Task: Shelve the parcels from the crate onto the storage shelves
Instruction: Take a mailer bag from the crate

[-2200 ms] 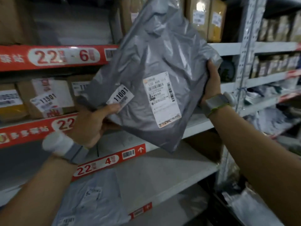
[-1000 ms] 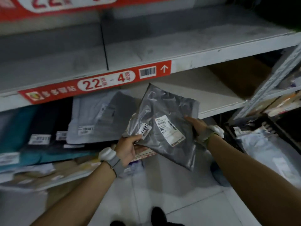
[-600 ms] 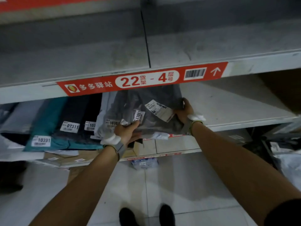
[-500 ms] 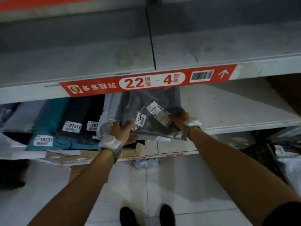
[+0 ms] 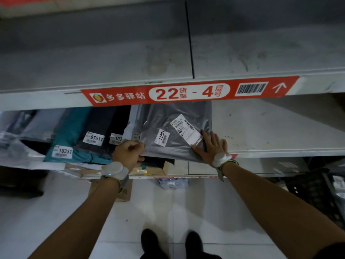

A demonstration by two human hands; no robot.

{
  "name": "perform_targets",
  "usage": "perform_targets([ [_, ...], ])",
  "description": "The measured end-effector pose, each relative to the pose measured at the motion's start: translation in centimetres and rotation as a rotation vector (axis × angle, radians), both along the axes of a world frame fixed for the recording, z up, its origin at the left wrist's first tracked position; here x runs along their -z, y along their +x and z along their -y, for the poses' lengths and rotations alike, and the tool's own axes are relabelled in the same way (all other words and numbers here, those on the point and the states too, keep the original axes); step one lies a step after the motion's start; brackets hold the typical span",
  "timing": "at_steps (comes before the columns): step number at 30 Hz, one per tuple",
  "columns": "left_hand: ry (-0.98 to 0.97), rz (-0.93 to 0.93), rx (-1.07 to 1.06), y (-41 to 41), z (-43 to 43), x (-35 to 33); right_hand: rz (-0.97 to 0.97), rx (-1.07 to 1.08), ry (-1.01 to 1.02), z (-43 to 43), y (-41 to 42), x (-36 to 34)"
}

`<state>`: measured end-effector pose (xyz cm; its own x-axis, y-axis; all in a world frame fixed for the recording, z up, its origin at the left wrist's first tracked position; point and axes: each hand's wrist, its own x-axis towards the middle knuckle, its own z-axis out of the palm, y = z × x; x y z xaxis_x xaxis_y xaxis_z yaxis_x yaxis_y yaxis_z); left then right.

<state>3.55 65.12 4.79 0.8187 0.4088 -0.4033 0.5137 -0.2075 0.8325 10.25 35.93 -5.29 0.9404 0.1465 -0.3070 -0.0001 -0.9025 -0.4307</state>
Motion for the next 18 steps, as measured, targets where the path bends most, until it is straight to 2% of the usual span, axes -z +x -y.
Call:
perform_targets([
  [1,0.168,0.050,0.020,0.1,0.0,0.0,0.006,0.001,-0.013,-0.1,0.0,-0.1],
  [4,0.858,0.254,0.113,0.2,0.9,-0.3,0.000,0.001,-0.030,0.1,0.1,0.2],
  [6,1.083,0.415,0.279,0.1,2.5,-0.2,0.003,-0.007,-0.054,0.0,0.1,0.2],
  [8,1.163,0.448,0.545,-0.3,4.5,1.2,0.011,-0.013,-0.062,0.1,0.1,0.2],
  [11,1.258,0.271,0.795,-1.2,6.6,5.1,0.009,-0.014,-0.060,0.2,0.1,0.2],
  [14,1.281,0.093,0.834,-1.8,7.0,6.5,0.006,-0.019,-0.059,0.1,0.0,0.4],
  [18,1.299,0.112,0.800,-1.9,7.7,6.9,0.013,-0.015,-0.052,0.0,0.0,0.8],
])
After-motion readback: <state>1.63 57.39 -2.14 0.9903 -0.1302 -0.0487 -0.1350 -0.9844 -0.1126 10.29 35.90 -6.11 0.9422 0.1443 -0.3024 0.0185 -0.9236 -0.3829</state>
